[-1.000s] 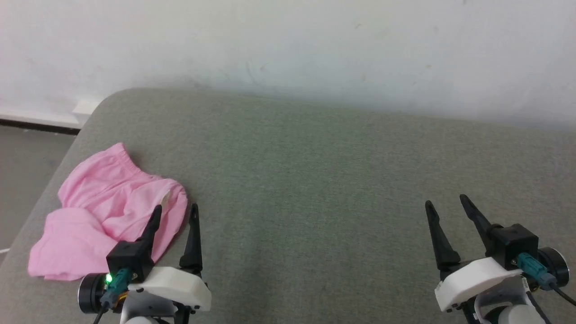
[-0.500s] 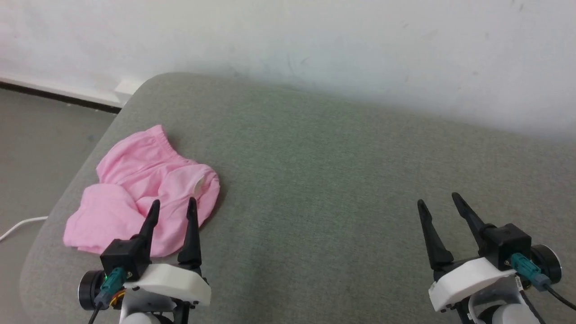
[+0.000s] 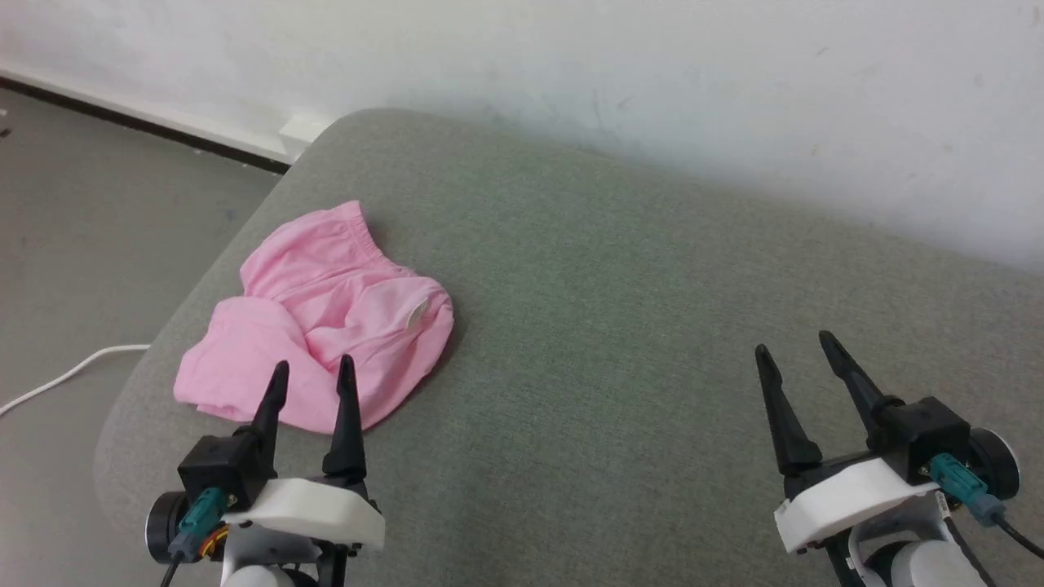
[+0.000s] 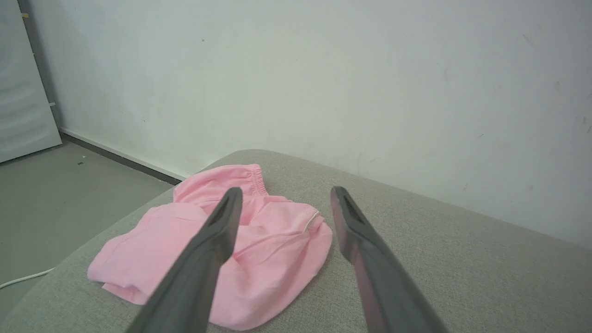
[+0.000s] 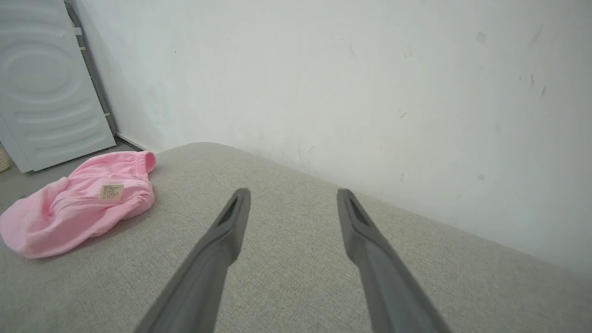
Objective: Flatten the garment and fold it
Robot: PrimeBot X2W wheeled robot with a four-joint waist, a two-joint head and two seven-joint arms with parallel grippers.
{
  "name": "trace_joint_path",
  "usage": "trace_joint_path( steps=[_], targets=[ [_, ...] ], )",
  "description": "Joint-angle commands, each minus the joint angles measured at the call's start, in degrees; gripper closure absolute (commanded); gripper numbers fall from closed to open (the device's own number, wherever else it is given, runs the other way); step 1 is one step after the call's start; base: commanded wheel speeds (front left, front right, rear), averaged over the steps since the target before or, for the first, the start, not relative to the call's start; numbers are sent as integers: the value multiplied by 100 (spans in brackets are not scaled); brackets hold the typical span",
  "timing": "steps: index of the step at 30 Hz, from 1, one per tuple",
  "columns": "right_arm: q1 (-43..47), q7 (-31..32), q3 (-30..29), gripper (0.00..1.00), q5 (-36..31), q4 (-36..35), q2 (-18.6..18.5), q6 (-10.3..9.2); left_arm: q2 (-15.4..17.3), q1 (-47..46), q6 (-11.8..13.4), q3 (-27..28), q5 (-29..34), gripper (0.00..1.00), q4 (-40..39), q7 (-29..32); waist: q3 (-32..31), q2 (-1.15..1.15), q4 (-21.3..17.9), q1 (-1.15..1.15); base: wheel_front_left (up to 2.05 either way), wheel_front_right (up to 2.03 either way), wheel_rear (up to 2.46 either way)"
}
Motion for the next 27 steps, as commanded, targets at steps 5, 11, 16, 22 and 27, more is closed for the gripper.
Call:
trace_joint_path(
  steps=[5, 11, 16, 22, 27],
  targets=[
    [-111, -25, 43, 0, 17, -130, 13, -8, -10, -235, 17, -56, -148, 0, 46, -98, 172, 0, 161, 0, -4, -4, -4],
    [-226, 69, 146, 0, -51, -247, 14, -8, -10, -690, -92, 12, -183, 0, 82, -170, 471, 0, 201, 0, 0, 0, 0],
    [-371, 175, 254, 0, -64, -330, -14, -9, 25, -1377, -233, 231, -46, 0, 299, -230, 809, 0, 76, 0, 0, 0, 0],
    [-482, 238, 255, 0, 3, -379, -102, -9, 342, -2351, -405, 342, -101, 0, 1304, -113, 1125, 0, -116, 0, 0, 0, 0],
    [-599, 279, 272, 0, 76, -385, -125, -10, 692, -3091, -547, 272, -259, 0, 2482, 706, 1407, 0, -297, 0, 0, 0, 0]
  ],
)
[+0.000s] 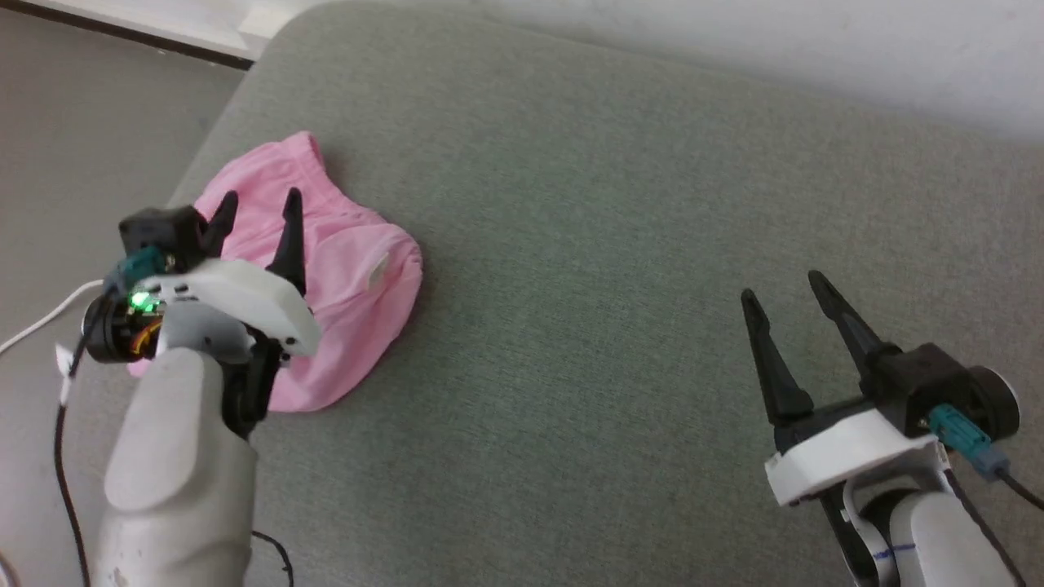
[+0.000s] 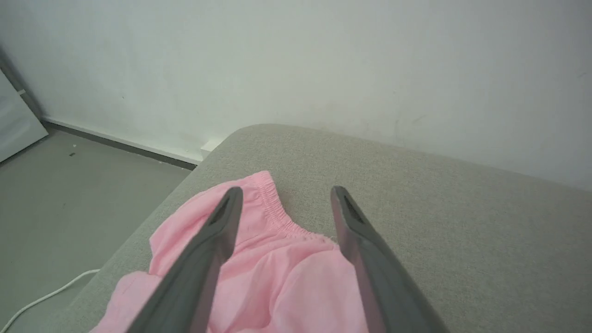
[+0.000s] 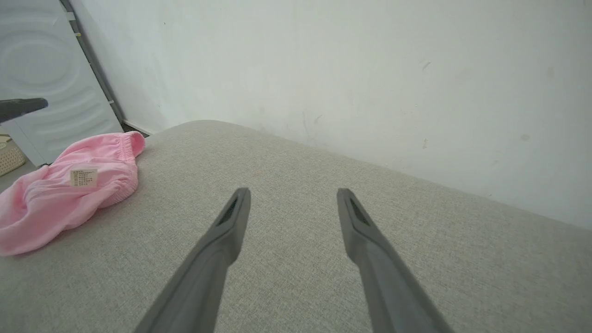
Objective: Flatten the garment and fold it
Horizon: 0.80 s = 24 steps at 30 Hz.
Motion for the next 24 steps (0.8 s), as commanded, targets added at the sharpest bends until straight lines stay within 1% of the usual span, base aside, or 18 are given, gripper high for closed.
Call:
trace_joint_path(
  steps=[1, 6, 12, 13, 14, 15, 16, 19, 23, 24],
  targets=[
    [-127, -2, 10, 0, 41, -31, -26, -9, 57, -169, -53, -33, -52, 0, 201, 124, 240, 0, -200, -1, 0, 0, 0],
    [-298, -24, 108, 0, 130, 14, -62, -9, 294, -615, -170, -104, -350, 0, 1366, 1145, 483, 0, -396, -1, 0, 0, 0],
    [-410, -108, 127, 0, 246, 107, -70, -10, 489, -973, -260, -198, -714, 0, 2378, 2045, 652, 0, -519, -1, 0, 0, 0],
    [-421, -126, 115, 0, 266, 117, -73, -10, 501, -1029, -272, -240, -769, 8, 2512, 2199, 677, 0, -513, -1, 0, 0, 0],
    [-434, -142, 112, 0, 284, 126, -80, -10, 513, -1089, -282, -281, -823, 47, 2629, 2336, 702, 0, -504, -1, 0, 0, 0],
    [-449, -157, 116, 0, 298, 146, -88, -10, 529, -1141, -291, -337, -861, 60, 2738, 2464, 713, 0, -495, -1, 0, 0, 0],
    [-464, -168, 128, 0, 308, 171, -88, -10, 546, -1189, -299, -402, -896, 100, 2827, 2573, 713, 0, -488, -1, 0, 0, 0],
    [-515, -227, 191, 0, 349, 273, -74, -11, 650, -1319, -319, -569, -1027, 100, 2931, 2641, 644, 0, -467, -1, 0, 0, 0],
    [-524, -356, 211, 0, 420, 401, -22, -11, 947, -1528, -337, -680, -1010, 100, 3020, 2253, 452, 0, -425, -1, 0, 0, 0],
    [-502, -379, 188, 0, 427, 431, -7, -11, 987, -1567, -297, -681, -977, 100, 3005, 2103, 383, 0, -417, -1, 0, 0, 0]
  ],
)
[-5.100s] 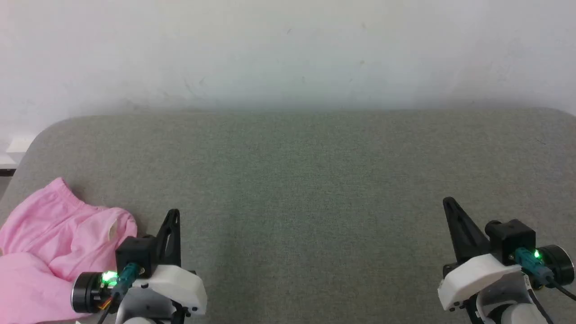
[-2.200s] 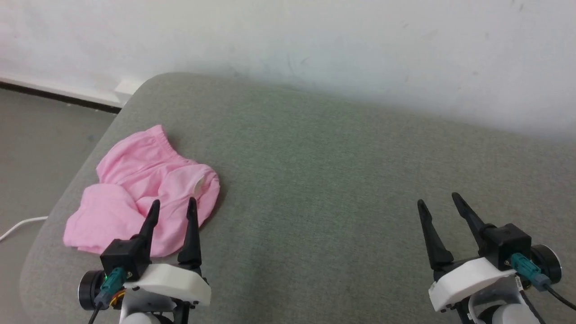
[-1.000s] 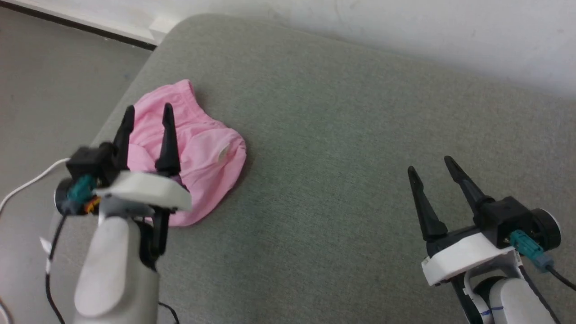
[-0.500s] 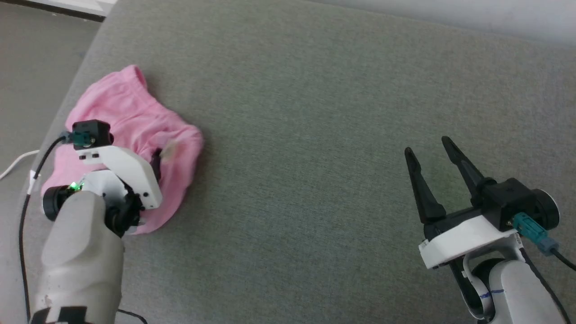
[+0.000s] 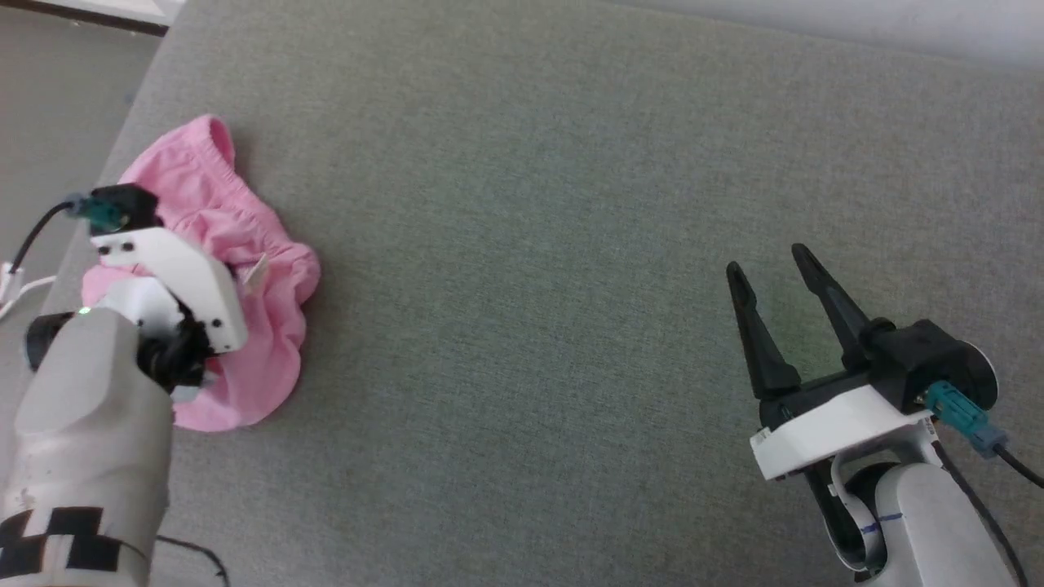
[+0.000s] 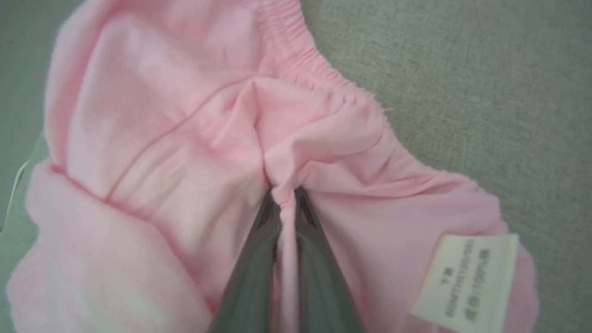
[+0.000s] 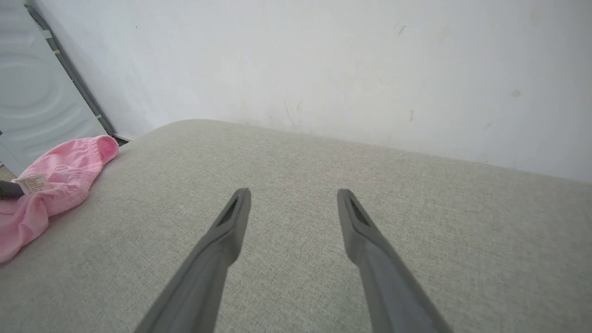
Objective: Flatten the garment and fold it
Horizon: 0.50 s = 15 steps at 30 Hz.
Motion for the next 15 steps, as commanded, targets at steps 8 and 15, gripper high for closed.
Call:
trace_joint_path(
  steps=[8, 15],
  targets=[
    [173, -186, -181, 0, 29, 181, 103, -11, 258, -455, 421, -98, 403, 100, -331, -1498, -763, 0, 16, -1, 0, 0, 0],
    [406, -281, -423, 0, 132, 231, 138, -11, 213, -770, 729, -224, 736, 100, -1145, -2982, -1328, 0, -224, -1, 0, 0, 0]
  ],
)
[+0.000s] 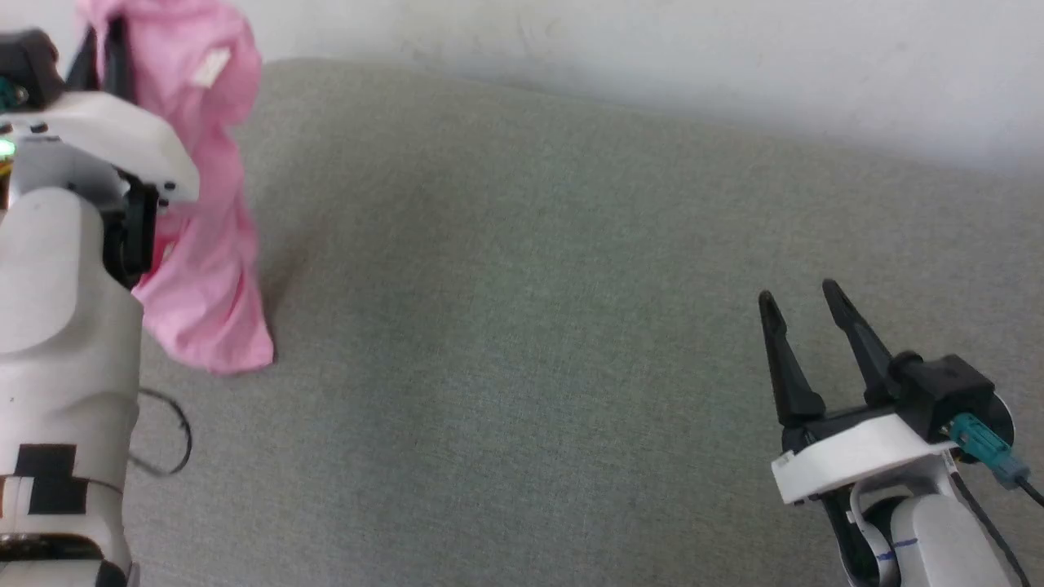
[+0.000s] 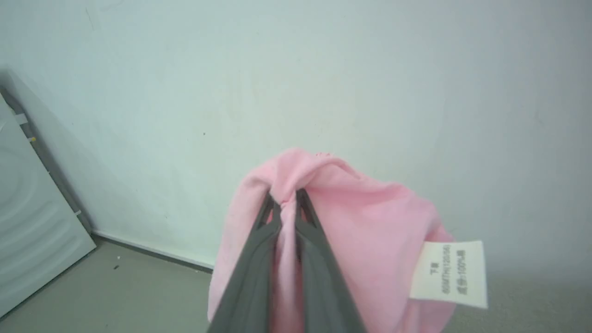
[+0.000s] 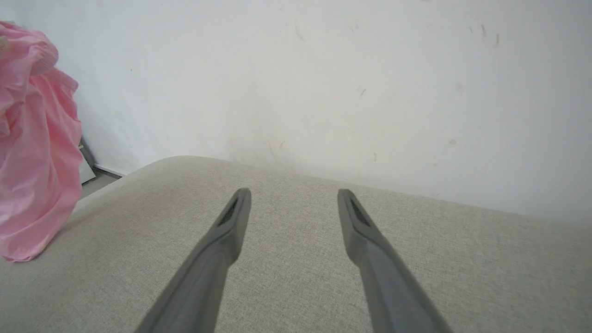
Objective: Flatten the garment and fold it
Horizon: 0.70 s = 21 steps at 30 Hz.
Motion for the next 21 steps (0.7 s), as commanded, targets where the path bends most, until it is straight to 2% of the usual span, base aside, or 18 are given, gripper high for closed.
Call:
trace_joint_path(
  steps=[1, 7, 10, 21],
  targets=[
    [93, -35, -34, 0, 79, 9, 15, -11, -64, -82, 71, -35, 64, 100, -156, -192, -375, 0, -238, 1, 0, 0, 0],
    [263, -20, -117, 0, 171, -11, 17, -11, -351, 18, 147, -120, 113, 100, -938, -503, -625, 0, -655, 1, 0, 0, 0],
    [345, 11, -156, 0, 163, -52, 17, -11, -578, 238, 159, -202, 101, 100, -1450, -544, -719, 0, -1018, 1, 0, 0, 0],
    [668, 163, -348, 0, 218, -112, 18, -11, -1661, 1548, -123, -1124, -189, 100, -2771, -526, -856, 0, -2501, 1, 0, 0, 0]
  ],
)
